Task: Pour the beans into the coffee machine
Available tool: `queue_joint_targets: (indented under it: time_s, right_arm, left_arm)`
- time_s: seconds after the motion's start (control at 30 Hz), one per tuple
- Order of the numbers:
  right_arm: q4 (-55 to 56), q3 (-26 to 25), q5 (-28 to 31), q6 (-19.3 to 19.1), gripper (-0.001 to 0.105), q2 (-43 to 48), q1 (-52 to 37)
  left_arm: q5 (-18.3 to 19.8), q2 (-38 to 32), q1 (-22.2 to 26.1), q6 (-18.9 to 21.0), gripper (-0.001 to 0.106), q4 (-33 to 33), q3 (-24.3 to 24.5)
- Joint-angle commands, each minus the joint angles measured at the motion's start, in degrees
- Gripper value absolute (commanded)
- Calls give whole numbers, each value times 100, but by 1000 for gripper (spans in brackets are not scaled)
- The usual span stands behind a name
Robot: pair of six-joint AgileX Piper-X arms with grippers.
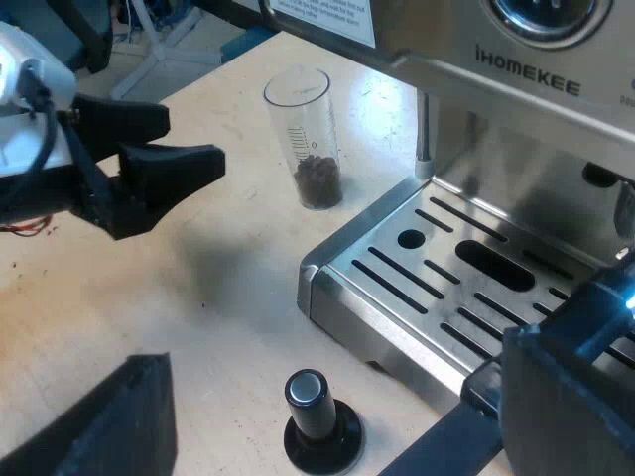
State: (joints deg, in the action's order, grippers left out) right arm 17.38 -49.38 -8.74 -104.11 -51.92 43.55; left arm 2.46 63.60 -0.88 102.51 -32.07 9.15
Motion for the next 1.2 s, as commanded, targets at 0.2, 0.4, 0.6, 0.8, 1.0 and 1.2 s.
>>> queue_joint_targets:
  time_s: [0.2,0.4,0.6,0.8,1.0,1.2]
  right_arm:
    - [-86,-58,-1,-11,69,20,13]
    - [-86,-58,-1,-11,69,20,13]
    - [-86,-58,-1,-21,69,20,13]
    - [-86,-58,-1,-21,69,20,13]
    - [-86,-58,-1,-21,69,20,13]
    - [-86,-58,-1,-21,69,20,13]
  left_arm:
    - [-52,976,-27,60,83,-1291,12]
    - [-30,1711,-27,60,83,-1791,196]
    - [-15,2345,-27,60,83,-1861,522]
    - [57,2657,-27,-47,83,-1955,660]
    - [80,2657,-27,-144,83,-1967,680]
    - [80,2657,-27,-256,83,-1967,824]
